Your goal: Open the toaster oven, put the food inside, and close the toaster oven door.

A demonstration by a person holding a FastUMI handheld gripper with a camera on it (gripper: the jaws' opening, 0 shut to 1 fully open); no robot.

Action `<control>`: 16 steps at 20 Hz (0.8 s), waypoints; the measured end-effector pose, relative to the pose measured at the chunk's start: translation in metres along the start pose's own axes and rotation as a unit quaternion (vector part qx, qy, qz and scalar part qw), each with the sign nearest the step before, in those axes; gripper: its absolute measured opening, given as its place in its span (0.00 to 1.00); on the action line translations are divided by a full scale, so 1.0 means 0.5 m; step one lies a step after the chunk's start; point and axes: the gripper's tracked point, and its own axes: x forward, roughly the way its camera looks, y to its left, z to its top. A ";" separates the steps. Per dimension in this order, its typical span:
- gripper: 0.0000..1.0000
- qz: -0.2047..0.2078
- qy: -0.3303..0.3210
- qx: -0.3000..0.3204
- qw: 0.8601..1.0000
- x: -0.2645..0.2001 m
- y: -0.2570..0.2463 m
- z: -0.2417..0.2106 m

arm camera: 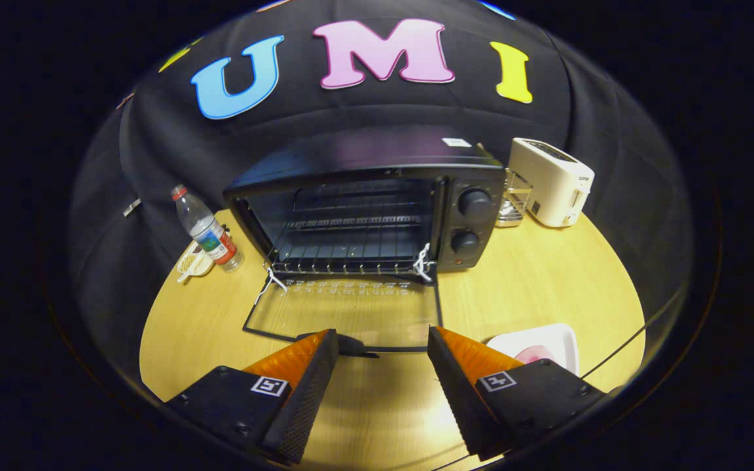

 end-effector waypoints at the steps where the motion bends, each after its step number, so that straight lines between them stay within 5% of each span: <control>1: 0.90 -0.006 -0.010 0.005 1.000 -0.011 -0.033 0.014; 4: 0.90 -0.041 -0.027 0.023 0.999 -0.046 -0.175 0.036; 9: 0.89 -0.085 0.038 0.015 0.996 -0.063 -0.392 -0.061; 16: 0.85 -0.088 0.095 -0.004 0.992 -0.002 -0.512 -0.139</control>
